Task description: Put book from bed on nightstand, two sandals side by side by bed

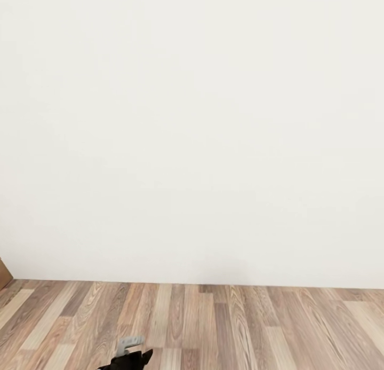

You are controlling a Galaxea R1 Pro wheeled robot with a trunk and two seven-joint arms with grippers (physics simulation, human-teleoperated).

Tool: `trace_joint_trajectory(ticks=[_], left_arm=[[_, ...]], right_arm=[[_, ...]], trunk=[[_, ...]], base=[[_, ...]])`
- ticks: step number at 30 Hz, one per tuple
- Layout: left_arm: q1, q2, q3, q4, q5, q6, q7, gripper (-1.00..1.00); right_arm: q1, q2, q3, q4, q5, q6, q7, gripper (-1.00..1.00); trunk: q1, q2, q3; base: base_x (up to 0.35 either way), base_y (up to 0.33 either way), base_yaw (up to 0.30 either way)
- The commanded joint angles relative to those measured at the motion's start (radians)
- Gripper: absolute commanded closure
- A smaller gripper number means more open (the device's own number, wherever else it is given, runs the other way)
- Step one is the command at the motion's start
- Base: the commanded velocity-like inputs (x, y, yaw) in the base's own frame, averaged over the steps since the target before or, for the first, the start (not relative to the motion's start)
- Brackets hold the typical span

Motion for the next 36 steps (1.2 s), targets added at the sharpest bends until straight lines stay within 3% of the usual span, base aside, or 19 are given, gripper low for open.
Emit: trace_joint_trajectory(ticks=[1,10,36], left_arm=[[-0.001,0.000,-0.008,0.001,0.009,-0.003,-0.004,-1.00],[-0.001,0.000,-0.008,0.001,0.009,-0.003,-0.004,-1.00],[-0.001,0.000,-0.009,0.001,0.009,-0.003,-0.003,-1.00]], right_arm=[[-0.001,0.000,0.007,0.002,-0.011,0.001,0.006,-1.00],[-0.001,0.000,0.007,0.002,-0.012,0.002,0.005,-1.00],[-0.001,0.000,0.007,0.003,-0.010,0.001,0.006,-1.00]], trunk=[[0.000,0.000,-0.001],[0.000,0.000,-0.001],[0.000,0.000,-0.001]], base=[[0.061,0.000,0.000],[0.150,0.000,0.000],[0.320,0.000,0.000]])
